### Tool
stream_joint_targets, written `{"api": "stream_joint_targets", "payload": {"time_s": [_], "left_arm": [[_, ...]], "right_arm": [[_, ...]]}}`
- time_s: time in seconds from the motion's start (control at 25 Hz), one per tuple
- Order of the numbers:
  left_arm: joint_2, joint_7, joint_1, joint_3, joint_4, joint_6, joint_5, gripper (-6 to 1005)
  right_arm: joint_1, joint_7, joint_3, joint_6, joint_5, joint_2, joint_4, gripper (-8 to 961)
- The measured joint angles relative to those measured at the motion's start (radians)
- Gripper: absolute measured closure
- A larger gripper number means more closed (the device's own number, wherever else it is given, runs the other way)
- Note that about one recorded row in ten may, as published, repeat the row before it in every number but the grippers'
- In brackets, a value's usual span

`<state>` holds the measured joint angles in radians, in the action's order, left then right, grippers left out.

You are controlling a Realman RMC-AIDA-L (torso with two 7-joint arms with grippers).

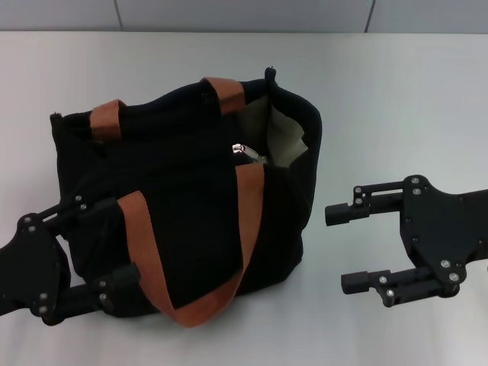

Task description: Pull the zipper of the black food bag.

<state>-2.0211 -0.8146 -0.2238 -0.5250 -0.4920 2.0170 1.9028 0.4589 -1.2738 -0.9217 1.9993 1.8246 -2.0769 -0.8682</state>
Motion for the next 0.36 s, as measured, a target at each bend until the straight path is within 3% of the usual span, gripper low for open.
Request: {"api": "stream_joint_targets", "payload": {"time_s": [0.36], "left_arm": [[-0.001,0.016,-0.001,-0.01,-0.003,0.0,-0.001,202]], "right_arm": [[0.003,0.006,0.0,-0.001,0.001,-0.001,0.01,255]]}}
